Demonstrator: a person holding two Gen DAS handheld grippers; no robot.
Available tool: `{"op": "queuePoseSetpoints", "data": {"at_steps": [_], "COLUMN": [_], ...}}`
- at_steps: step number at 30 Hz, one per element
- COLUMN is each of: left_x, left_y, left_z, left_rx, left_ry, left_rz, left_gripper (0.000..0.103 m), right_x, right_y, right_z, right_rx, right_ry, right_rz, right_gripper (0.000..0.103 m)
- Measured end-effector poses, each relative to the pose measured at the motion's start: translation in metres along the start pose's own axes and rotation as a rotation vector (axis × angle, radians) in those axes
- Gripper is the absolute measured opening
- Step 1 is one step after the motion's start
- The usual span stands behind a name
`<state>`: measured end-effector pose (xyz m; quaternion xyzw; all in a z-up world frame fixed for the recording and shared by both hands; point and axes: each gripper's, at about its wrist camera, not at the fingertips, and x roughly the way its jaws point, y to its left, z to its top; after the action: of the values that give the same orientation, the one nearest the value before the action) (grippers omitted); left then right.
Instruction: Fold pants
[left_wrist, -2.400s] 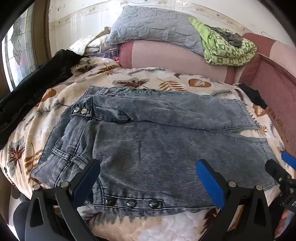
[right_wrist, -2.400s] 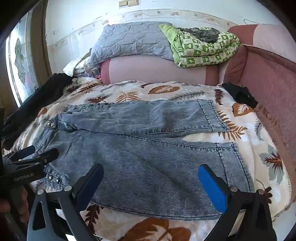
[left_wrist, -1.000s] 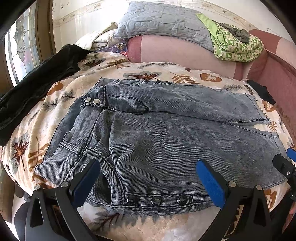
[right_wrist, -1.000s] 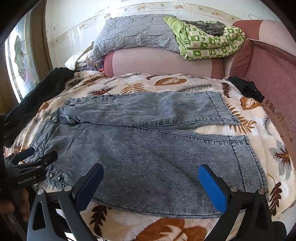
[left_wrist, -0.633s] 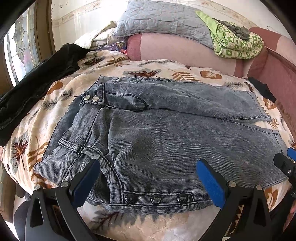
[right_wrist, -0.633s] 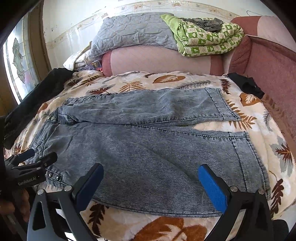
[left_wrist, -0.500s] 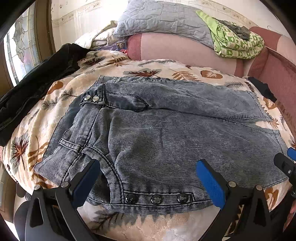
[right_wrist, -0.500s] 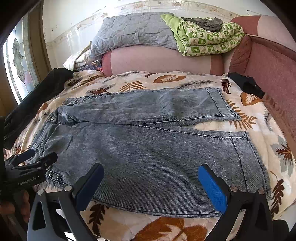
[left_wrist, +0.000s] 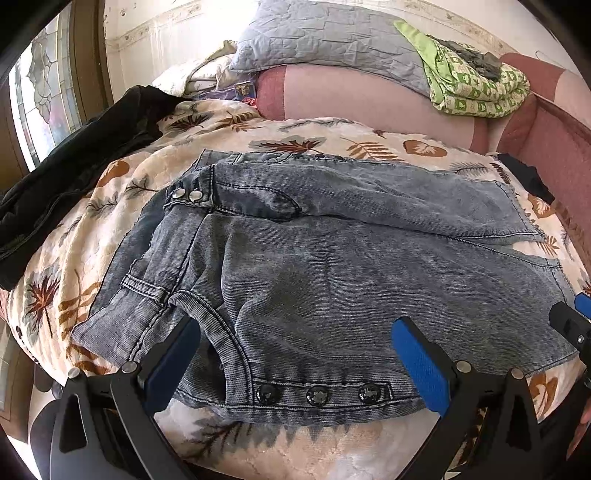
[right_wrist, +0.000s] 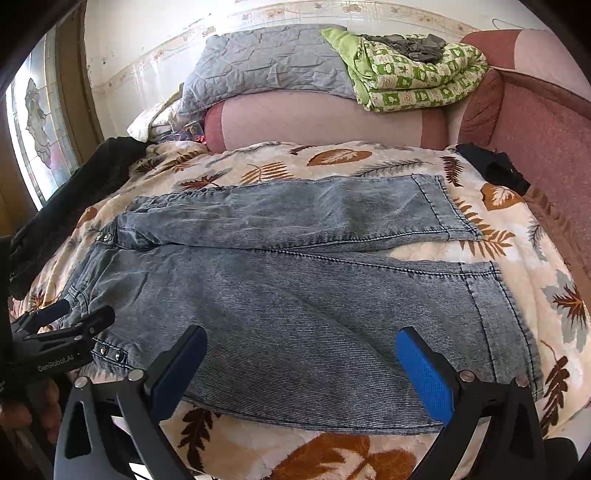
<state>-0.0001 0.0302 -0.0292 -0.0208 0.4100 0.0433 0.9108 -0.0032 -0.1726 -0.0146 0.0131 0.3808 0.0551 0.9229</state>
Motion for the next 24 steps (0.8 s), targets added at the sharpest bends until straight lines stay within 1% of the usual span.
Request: {"op": "queuePoseSetpoints", "data": {"at_steps": [24], "left_x": [-0.0009], "left_y": [0.0004], "left_z": [-0.0015], "left_rx": [-0.002], "left_ry": [0.003], "left_rz": [0.003], "left_gripper": [0.103], "right_x": [0.0014], "right_y": [-0.0032], "right_z": [-0.0006], "right_rx": [0.017], "right_ry": [0.008], "right_rz": [0.01], "right_gripper": [0.103]}}
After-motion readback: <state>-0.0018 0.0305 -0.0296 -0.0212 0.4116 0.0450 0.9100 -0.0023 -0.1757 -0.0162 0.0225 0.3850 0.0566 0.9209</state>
